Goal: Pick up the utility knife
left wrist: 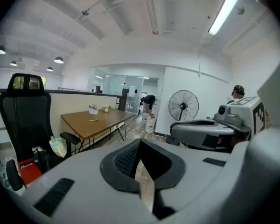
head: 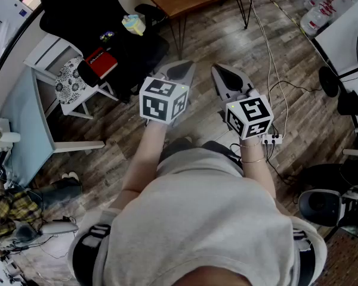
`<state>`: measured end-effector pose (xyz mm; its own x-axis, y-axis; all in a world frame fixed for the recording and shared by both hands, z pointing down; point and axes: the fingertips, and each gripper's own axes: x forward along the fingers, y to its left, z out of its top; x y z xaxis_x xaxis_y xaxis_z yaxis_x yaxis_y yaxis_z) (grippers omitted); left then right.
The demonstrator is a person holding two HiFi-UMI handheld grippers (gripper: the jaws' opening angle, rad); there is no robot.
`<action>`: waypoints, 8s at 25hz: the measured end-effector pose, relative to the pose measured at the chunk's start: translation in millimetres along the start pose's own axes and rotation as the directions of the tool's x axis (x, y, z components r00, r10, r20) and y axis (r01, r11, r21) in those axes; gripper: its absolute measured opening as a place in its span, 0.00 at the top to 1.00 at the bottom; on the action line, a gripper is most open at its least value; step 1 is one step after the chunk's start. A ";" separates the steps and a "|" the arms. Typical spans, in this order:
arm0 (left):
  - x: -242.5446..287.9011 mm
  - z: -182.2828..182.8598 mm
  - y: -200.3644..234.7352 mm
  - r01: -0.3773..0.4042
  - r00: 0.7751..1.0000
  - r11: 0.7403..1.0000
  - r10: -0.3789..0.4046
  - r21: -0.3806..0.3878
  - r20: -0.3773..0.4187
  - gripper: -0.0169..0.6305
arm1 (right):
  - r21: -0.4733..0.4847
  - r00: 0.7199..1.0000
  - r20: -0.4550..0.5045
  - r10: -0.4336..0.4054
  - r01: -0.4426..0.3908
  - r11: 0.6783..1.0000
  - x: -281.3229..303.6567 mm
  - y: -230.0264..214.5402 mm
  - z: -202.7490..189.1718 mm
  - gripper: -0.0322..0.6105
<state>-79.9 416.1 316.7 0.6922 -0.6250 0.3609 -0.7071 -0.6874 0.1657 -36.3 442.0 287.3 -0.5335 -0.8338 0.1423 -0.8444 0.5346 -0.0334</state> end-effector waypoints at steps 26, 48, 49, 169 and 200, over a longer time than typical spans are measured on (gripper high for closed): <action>10.8 5.8 -26.0 0.068 0.995 0.996 -0.071 0.051 0.076 0.95 | 0.066 0.999 0.048 0.002 -0.005 0.998 -3.3 -14.4 -6.2 0.94; 63.7 3.6 1.2 -0.012 1.000 1.000 0.012 0.022 0.024 0.71 | 0.130 1.000 -0.002 -0.002 0.002 0.991 9.4 -69.7 -37.5 0.94; 69.2 3.4 7.4 -0.009 1.000 1.000 0.009 0.021 0.017 0.71 | 0.134 1.000 -0.006 -0.005 0.006 0.991 15.8 -73.4 -38.9 0.94; 574.2 149.9 503.2 0.138 0.928 0.958 -0.035 0.253 -0.371 0.70 | 0.300 0.970 -0.236 0.061 0.013 0.954 606.4 -495.4 -47.1 0.94; 666.4 51.5 536.3 0.311 0.784 0.896 -0.054 0.316 -0.618 0.78 | 0.415 0.927 -0.365 0.088 0.077 0.906 649.1 -522.6 -132.1 0.94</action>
<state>9.5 -388.2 598.9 0.4915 -0.2243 0.8415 -0.3731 -0.9273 -0.0292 65.0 -360.4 527.8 -0.5514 -0.6754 0.4897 -0.8266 0.3631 -0.4300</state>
